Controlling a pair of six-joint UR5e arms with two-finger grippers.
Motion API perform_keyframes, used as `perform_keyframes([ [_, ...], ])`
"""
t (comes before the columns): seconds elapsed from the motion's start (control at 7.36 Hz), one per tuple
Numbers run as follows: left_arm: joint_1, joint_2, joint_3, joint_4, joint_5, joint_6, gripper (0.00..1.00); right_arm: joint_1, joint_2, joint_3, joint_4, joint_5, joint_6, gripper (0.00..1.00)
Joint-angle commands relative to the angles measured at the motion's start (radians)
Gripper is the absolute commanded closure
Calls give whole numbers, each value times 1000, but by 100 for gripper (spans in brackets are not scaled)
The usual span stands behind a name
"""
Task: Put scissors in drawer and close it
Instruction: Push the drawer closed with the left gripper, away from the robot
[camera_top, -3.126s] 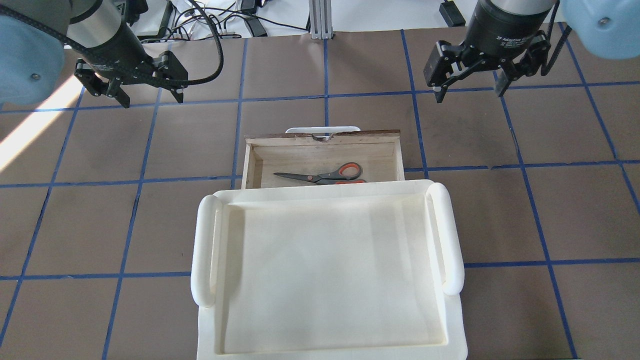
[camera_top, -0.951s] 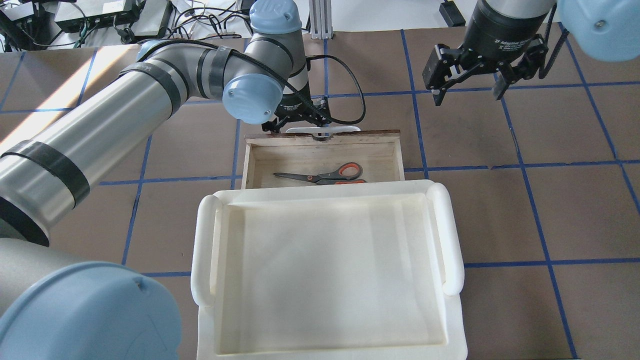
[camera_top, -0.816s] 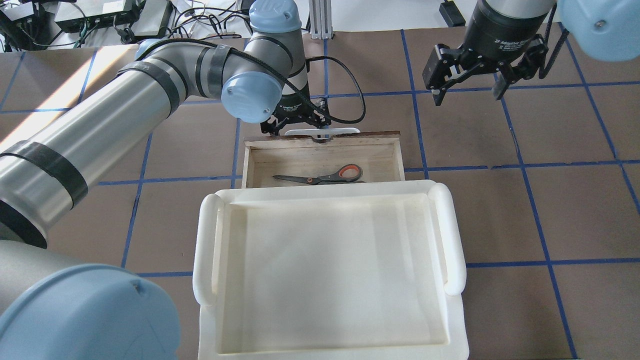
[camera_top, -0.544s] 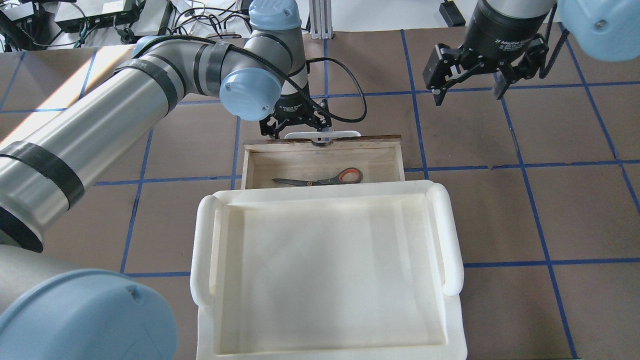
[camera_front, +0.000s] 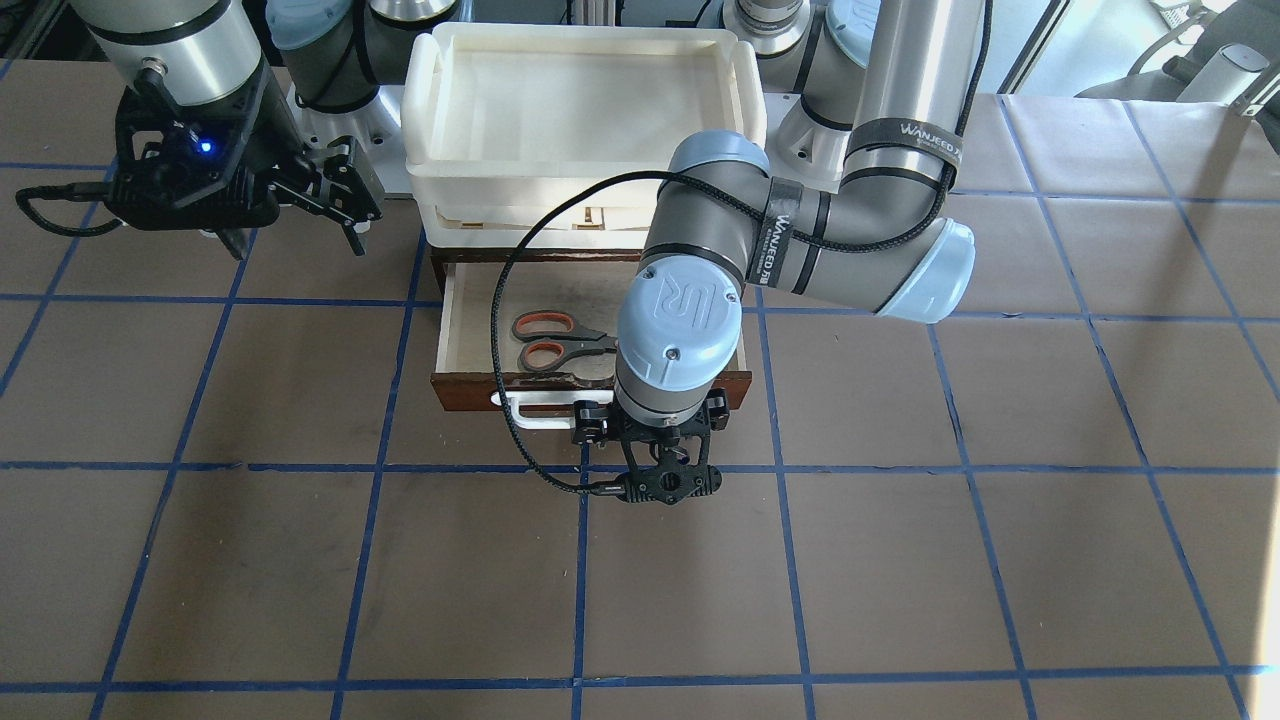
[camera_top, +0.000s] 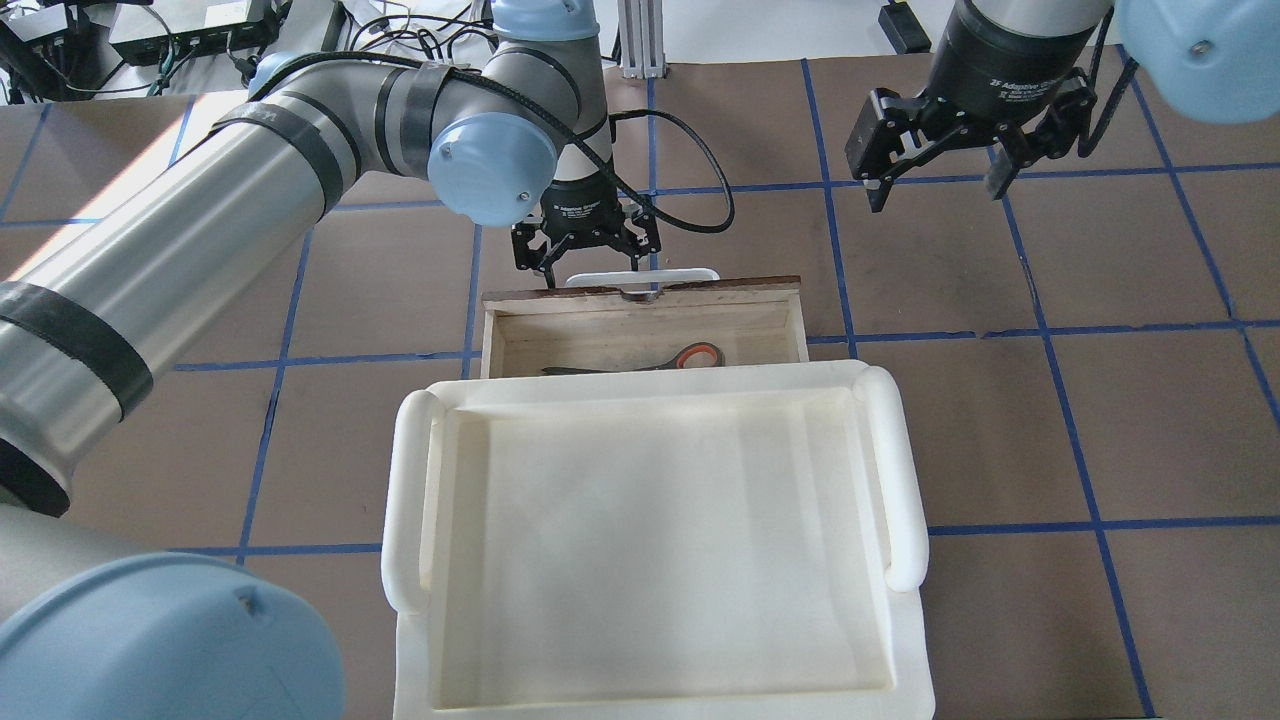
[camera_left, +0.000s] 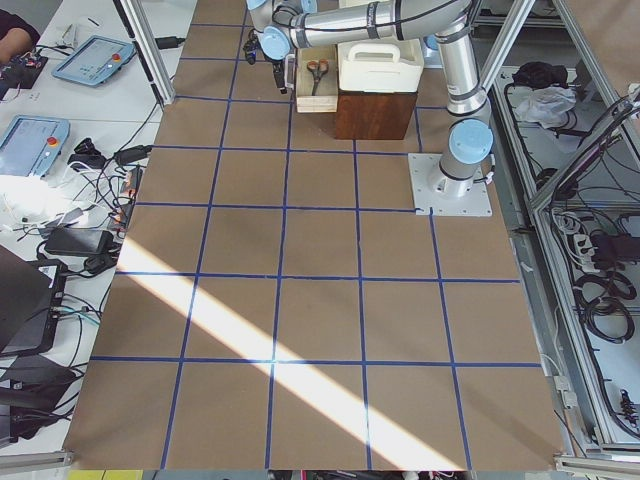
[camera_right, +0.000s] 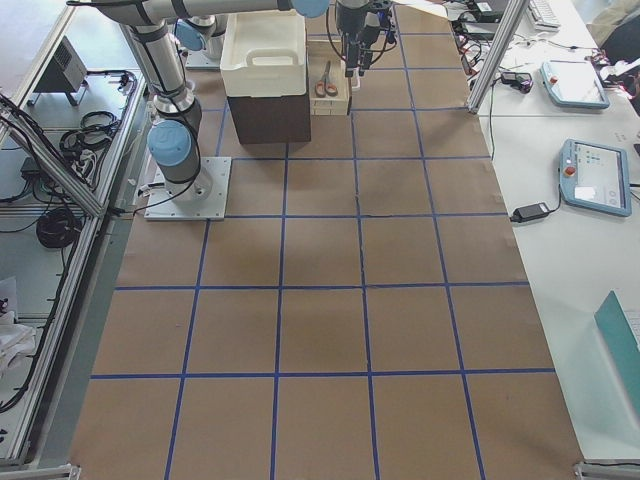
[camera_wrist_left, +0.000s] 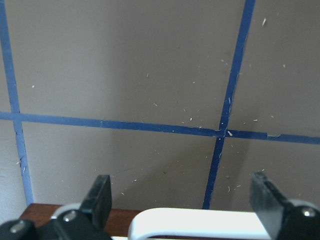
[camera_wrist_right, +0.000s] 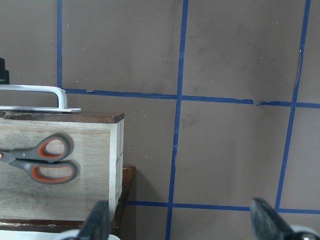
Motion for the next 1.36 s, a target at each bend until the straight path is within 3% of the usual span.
perform_keyframes([
  [0.0,-1,6,-1,-39,-18,-34,0,0,0,0,0,1,0,0],
  [1.22,-5,40,-10,-236,-8,-61,0,0,-2,12,-1,1,5,0],
])
